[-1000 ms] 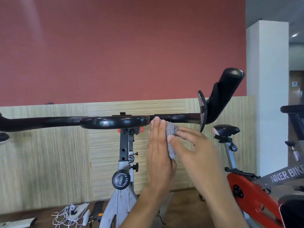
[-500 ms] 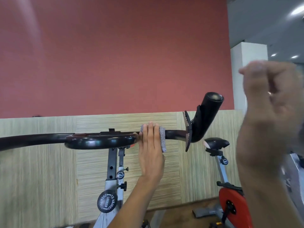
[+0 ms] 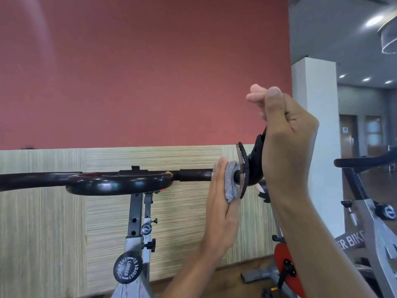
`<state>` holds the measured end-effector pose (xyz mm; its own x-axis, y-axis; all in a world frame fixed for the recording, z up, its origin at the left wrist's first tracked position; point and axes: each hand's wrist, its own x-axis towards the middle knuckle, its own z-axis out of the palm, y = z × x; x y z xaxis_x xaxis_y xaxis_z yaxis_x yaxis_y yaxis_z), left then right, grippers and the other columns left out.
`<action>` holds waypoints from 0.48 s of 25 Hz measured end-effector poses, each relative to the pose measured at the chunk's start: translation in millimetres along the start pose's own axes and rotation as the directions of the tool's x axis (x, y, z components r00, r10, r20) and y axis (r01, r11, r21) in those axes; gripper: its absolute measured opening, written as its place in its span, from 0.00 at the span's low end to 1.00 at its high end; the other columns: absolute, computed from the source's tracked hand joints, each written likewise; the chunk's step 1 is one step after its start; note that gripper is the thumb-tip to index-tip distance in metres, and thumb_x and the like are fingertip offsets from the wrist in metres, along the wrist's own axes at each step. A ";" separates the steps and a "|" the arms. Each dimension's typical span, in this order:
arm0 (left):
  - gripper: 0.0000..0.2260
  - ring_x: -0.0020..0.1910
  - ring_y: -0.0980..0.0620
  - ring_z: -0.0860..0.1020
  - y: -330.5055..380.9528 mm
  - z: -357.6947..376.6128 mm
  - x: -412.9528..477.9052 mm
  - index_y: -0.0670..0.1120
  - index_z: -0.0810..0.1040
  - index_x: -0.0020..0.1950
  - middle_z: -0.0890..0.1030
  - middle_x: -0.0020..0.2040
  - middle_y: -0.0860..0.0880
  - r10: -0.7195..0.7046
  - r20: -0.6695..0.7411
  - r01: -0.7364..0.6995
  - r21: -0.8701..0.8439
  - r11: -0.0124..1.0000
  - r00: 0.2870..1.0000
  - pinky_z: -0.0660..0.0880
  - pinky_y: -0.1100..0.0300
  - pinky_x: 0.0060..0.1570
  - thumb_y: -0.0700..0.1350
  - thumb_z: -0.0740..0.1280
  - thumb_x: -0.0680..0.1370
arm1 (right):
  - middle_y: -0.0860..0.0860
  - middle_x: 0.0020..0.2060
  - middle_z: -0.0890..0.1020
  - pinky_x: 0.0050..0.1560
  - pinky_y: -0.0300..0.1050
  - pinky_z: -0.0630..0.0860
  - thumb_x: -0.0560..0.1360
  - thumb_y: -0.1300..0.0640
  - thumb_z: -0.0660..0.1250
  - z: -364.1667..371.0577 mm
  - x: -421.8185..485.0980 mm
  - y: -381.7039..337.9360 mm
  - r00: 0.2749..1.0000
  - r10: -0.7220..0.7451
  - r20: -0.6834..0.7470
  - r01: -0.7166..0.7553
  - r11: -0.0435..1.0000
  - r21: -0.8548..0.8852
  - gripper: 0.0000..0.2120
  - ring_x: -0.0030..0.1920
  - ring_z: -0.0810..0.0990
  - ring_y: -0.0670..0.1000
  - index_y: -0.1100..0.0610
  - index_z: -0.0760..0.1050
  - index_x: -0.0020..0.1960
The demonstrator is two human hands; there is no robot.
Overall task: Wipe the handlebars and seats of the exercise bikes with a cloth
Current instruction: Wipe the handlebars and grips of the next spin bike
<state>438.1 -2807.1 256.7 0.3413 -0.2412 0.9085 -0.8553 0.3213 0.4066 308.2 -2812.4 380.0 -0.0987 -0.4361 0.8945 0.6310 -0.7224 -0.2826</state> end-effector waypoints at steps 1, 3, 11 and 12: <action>0.31 0.80 0.57 0.51 2.5 -1.6 -1.4 0.52 0.53 0.81 0.55 0.81 0.58 0.003 0.025 -0.001 -0.069 0.998 1.000 0.52 0.44 0.78 0.34 0.59 0.81 | 0.45 0.55 0.85 0.52 0.59 0.78 0.85 0.52 0.58 -0.3 0.1 1.2 1.000 0.001 0.003 -0.001 1.000 0.002 0.16 0.49 0.82 0.52 0.48 0.82 0.47; 0.33 0.80 0.58 0.51 -0.4 -1.8 1.9 0.55 0.52 0.81 0.54 0.81 0.60 -0.008 0.044 0.013 -0.107 0.994 0.999 0.51 0.43 0.78 0.34 0.59 0.81 | 0.45 0.56 0.85 0.55 0.57 0.79 0.85 0.52 0.57 -1.5 2.1 4.0 1.000 0.001 0.030 -0.001 1.000 0.000 0.16 0.54 0.83 0.47 0.48 0.83 0.47; 0.30 0.79 0.61 0.53 39.0 2.1 -4.2 0.74 0.58 0.73 0.58 0.78 0.65 -0.039 0.040 0.048 -0.238 0.970 0.998 0.53 0.43 0.78 0.43 0.60 0.80 | 0.49 0.43 0.83 0.59 0.55 0.76 0.77 0.37 0.64 -24.5 31.4 -37.2 0.796 0.312 0.519 0.090 0.787 -0.610 0.17 0.47 0.81 0.50 0.49 0.82 0.50; 0.30 0.79 0.61 0.52 40.8 -0.1 -3.4 0.75 0.57 0.73 0.57 0.79 0.65 -0.037 0.054 0.049 -0.220 0.974 0.998 0.53 0.44 0.78 0.45 0.60 0.80 | 0.46 0.47 0.83 0.63 0.57 0.73 0.74 0.33 0.66 -21.0 39.2 -45.4 0.714 0.406 0.571 0.179 0.683 -0.709 0.20 0.51 0.80 0.50 0.47 0.81 0.52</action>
<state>402.0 -2793.1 270.2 0.3514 -0.3024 0.8860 -0.7310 0.5026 0.4615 259.5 -2807.9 420.5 0.6248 -0.2979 0.7218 -0.1321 -0.9514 -0.2783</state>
